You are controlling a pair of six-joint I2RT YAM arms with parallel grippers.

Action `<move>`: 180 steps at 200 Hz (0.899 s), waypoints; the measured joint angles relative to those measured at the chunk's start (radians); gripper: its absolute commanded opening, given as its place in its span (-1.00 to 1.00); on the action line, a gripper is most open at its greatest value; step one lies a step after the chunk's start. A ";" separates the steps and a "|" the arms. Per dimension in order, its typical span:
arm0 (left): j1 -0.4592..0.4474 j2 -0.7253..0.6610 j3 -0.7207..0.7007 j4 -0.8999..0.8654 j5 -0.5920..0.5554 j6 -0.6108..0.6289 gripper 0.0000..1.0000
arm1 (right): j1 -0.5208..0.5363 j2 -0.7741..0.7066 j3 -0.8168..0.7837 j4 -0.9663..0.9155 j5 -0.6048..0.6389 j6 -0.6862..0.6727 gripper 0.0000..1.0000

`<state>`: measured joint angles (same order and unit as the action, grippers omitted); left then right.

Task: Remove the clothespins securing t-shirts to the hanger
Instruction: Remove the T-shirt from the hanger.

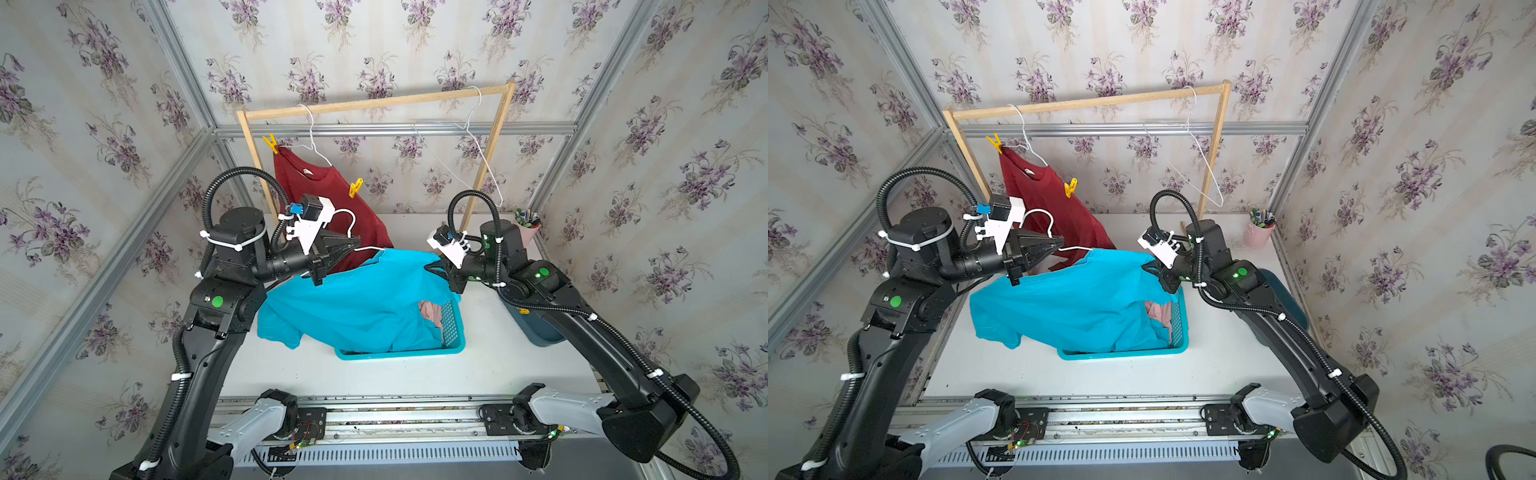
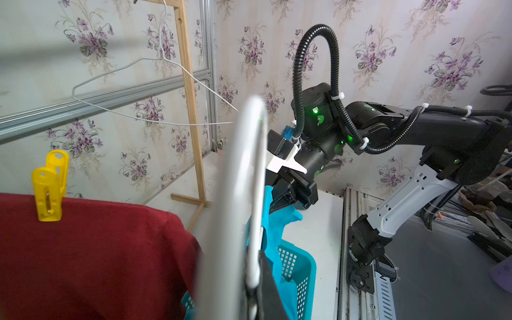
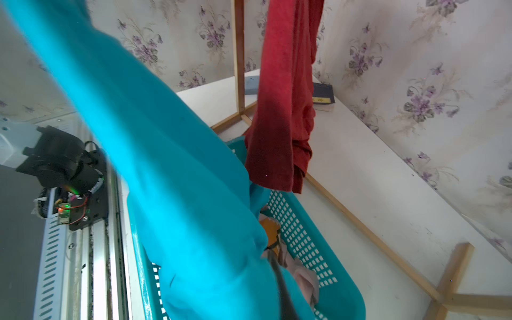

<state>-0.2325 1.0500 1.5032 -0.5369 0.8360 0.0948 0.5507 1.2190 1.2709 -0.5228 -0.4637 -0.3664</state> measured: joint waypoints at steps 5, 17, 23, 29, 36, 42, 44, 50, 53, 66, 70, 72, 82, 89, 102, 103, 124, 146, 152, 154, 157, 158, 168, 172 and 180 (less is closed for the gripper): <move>0.002 -0.001 0.000 0.000 -0.004 0.000 -1.00 | 0.000 -0.008 -0.008 0.010 0.013 0.002 -1.00; 0.008 -0.002 0.000 -0.002 -0.014 0.000 -1.00 | -0.009 -0.035 -0.033 0.021 0.035 0.006 -1.00; 0.010 -0.002 0.000 -0.002 -0.018 0.000 -1.00 | -0.024 -0.051 -0.047 0.031 0.036 0.014 -1.00; 0.012 -0.001 0.002 -0.003 -0.023 -0.001 -1.00 | -0.042 -0.066 -0.058 0.042 0.050 0.036 -1.00; 0.014 0.002 0.008 -0.005 -0.028 -0.004 -1.00 | -0.065 -0.082 -0.071 0.058 0.072 0.055 -1.00; 0.014 0.005 0.014 -0.005 -0.027 -0.004 -1.00 | -0.087 -0.095 -0.083 0.073 0.078 0.071 -1.00; 0.014 0.007 0.016 -0.004 -0.028 -0.004 -1.00 | -0.093 -0.100 -0.087 0.078 0.078 0.079 -1.00; 0.014 0.012 0.024 -0.005 -0.027 -0.008 -1.00 | -0.114 -0.112 -0.099 0.092 0.079 0.094 -1.00; 0.014 0.015 0.029 -0.005 -0.028 -0.011 -1.00 | -0.125 -0.120 -0.107 0.099 0.079 0.107 -1.00; 0.015 0.031 0.052 -0.005 -0.023 -0.024 -1.00 | -0.167 -0.153 -0.138 0.131 0.072 0.161 -1.00; 0.015 0.035 0.059 -0.004 -0.020 -0.027 -1.00 | -0.182 -0.164 -0.149 0.144 0.062 0.169 -1.00; 0.015 0.037 0.063 -0.004 -0.019 -0.029 -1.00 | -0.190 -0.170 -0.154 0.150 0.058 0.177 -1.00; 0.015 0.047 0.080 -0.005 -0.011 -0.036 -1.00 | -0.228 -0.193 -0.178 0.179 0.051 0.218 -1.00; 0.016 0.052 0.093 -0.004 -0.008 -0.045 -1.00 | -0.256 -0.206 -0.192 0.198 0.039 0.244 -1.00; 0.016 0.059 0.115 -0.001 0.000 -0.059 -1.00 | -0.295 -0.218 -0.208 0.221 0.008 0.288 -1.00; 0.016 0.060 0.116 0.000 0.000 -0.060 -1.00 | -0.298 -0.218 -0.209 0.224 0.005 0.290 -1.00; 0.011 0.073 0.142 0.026 0.012 -0.108 -1.00 | -0.322 -0.219 -0.220 0.239 -0.021 0.318 -1.00; 0.002 0.089 0.153 0.070 0.024 -0.168 -1.00 | -0.323 -0.220 -0.231 0.237 -0.026 0.338 -1.00; 0.002 0.091 0.153 0.082 0.027 -0.183 -1.00 | -0.324 -0.222 -0.237 0.237 -0.026 0.341 -1.00; 0.000 0.092 0.154 0.086 0.027 -0.188 -1.00 | -0.324 -0.223 -0.240 0.237 -0.025 0.342 -1.00; -0.002 0.092 0.155 0.090 0.027 -0.194 -1.00 | -0.325 -0.224 -0.243 0.237 -0.024 0.343 -1.00; -0.002 0.093 0.155 0.092 0.027 -0.196 -1.00 | -0.325 -0.224 -0.244 0.236 -0.024 0.344 -1.00; -0.006 0.095 0.159 0.107 0.027 -0.214 -1.00 | -0.325 -0.226 -0.255 0.236 -0.024 0.352 -1.00; -0.008 0.096 0.161 0.111 0.028 -0.220 -1.00 | -0.325 -0.227 -0.259 0.235 -0.024 0.354 -1.00; -0.010 0.098 0.164 0.121 0.029 -0.231 -1.00 | -0.325 -0.228 -0.267 0.235 -0.022 0.363 -1.00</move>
<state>-0.2428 1.1484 1.6672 -0.4156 0.8646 -0.1364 0.2260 0.9909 1.0035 -0.2878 -0.4858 -0.0032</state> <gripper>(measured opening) 0.068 0.068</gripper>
